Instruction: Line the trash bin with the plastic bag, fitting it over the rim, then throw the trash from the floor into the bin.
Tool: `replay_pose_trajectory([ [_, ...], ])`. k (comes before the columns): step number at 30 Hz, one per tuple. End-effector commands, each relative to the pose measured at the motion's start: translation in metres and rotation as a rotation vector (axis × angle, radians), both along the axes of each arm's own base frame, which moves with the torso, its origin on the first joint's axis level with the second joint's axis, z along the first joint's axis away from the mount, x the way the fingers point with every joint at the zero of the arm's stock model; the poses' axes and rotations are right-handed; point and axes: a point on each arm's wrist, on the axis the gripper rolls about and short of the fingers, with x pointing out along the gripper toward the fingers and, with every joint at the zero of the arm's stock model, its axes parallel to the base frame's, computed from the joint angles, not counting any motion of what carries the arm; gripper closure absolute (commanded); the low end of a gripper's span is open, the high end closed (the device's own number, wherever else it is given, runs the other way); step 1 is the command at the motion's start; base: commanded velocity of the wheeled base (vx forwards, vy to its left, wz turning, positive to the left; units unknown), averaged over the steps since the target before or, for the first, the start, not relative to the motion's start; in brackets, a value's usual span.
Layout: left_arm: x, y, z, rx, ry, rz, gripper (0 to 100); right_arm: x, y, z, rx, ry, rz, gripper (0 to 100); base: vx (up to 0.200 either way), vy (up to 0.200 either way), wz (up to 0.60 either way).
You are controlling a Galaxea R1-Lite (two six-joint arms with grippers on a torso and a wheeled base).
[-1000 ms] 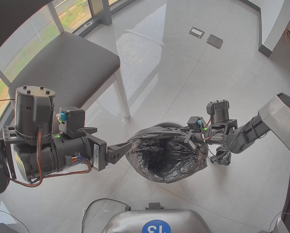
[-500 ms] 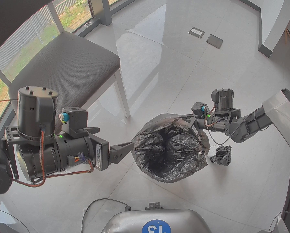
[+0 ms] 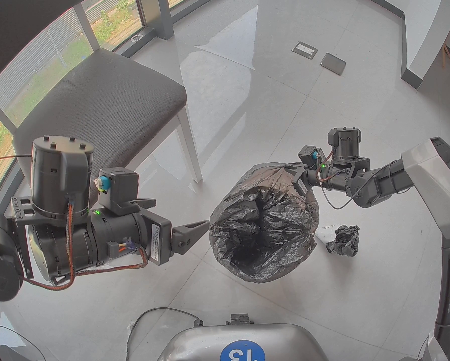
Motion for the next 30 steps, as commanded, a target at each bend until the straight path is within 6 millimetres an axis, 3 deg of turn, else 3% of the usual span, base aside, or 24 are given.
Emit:
replay_pose_trajectory([
  [1, 0.002, 0.000, -0.002, 0.002, 0.004, 0.004, 0, 0.008, -0.001, -0.005, 0.001, -0.002, -0.006, 100, 0.000, 0.000, 0.00],
  [4, 0.003, 0.000, -0.002, -0.002, 0.000, 0.009, 0, 0.008, -0.003, -0.005, 0.001, -0.002, -0.010, 100, 0.000, 0.000, 0.00],
  [5, 0.004, -0.001, -0.002, -0.003, -0.001, 0.008, 0, 0.009, -0.005, -0.005, 0.000, 0.000, -0.015, 0, 0.000, 0.000, 0.00],
  [13, 0.007, -0.004, -0.005, -0.005, 0.003, -0.002, 0, 0.006, -0.007, -0.005, 0.006, 0.019, -0.017, 0, 0.000, 0.000, 0.00],
  [17, 0.008, -0.004, -0.007, -0.002, 0.008, -0.002, 0, -0.006, -0.011, -0.002, 0.031, 0.059, -0.038, 0, 0.000, 0.000, 0.00],
  [23, 0.014, -0.014, -0.017, 0.023, 0.037, -0.015, 0, -0.052, -0.056, 0.000, 0.026, 0.177, -0.126, 0, 0.000, 0.000, 0.00],
  [29, 0.019, -0.027, -0.021, 0.038, 0.049, -0.038, 0, -0.076, -0.091, 0.006, 0.030, 0.211, -0.226, 0, 0.000, 0.000, 0.00],
  [30, 0.021, -0.032, -0.022, 0.040, 0.049, -0.043, 0, -0.083, -0.105, 0.009, 0.038, 0.218, -0.262, 0, 0.000, 0.000, 0.00],
])
